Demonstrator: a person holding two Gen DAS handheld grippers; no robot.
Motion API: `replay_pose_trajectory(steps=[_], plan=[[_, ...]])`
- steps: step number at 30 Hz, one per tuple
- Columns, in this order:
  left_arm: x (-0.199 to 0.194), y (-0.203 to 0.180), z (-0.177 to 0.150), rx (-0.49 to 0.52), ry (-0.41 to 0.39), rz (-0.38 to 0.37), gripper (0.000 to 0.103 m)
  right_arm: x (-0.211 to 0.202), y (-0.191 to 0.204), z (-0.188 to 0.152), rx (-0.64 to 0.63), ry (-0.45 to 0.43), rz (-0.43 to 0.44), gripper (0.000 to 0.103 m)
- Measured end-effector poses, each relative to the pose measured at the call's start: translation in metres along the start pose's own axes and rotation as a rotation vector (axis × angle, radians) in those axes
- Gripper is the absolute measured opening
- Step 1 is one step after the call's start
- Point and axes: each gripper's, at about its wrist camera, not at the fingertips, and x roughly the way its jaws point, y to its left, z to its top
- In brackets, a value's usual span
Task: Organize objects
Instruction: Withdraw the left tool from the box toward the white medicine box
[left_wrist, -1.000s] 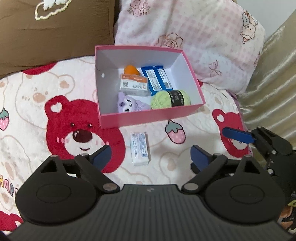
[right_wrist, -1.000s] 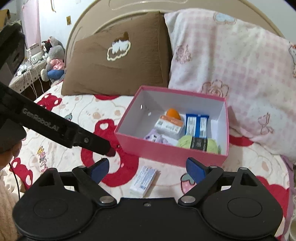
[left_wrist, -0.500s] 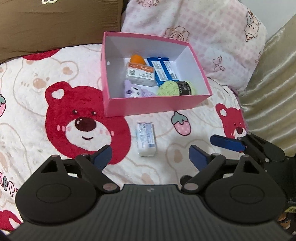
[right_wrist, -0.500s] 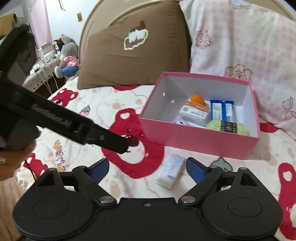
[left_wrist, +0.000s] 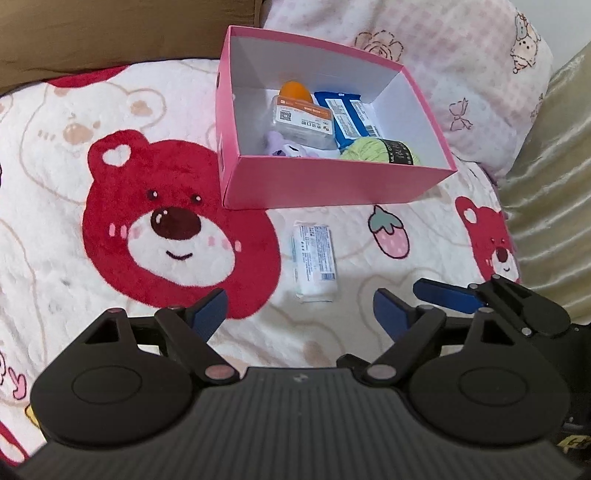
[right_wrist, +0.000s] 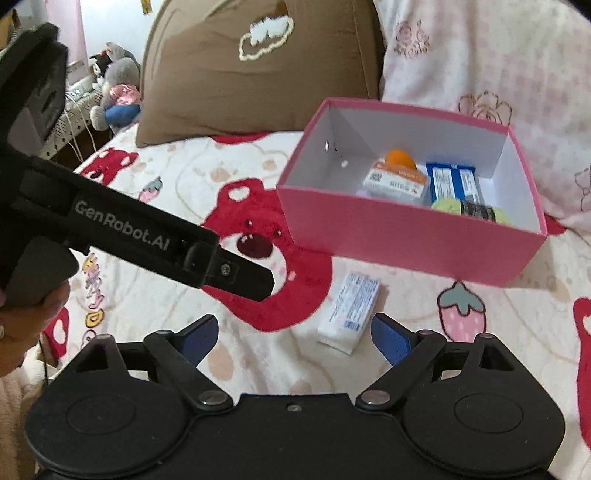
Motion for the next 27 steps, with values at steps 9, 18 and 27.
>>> replay_pose_trajectory(steps=[9, 18, 27], plan=[[0.028, 0.007, -0.007, 0.006, -0.037, -0.053, 0.072, 0.027, -0.004, -0.005, 0.022, -0.016, -0.026, 0.092], [0.055, 0.009, -0.015, -0.001, -0.087, -0.071, 0.070, 0.054, -0.005, -0.014, -0.007, -0.049, -0.046, 0.091], [0.078, 0.011, -0.013, 0.023, -0.121, -0.085, 0.067, 0.077, -0.025, -0.025, 0.042, -0.046, -0.092, 0.089]])
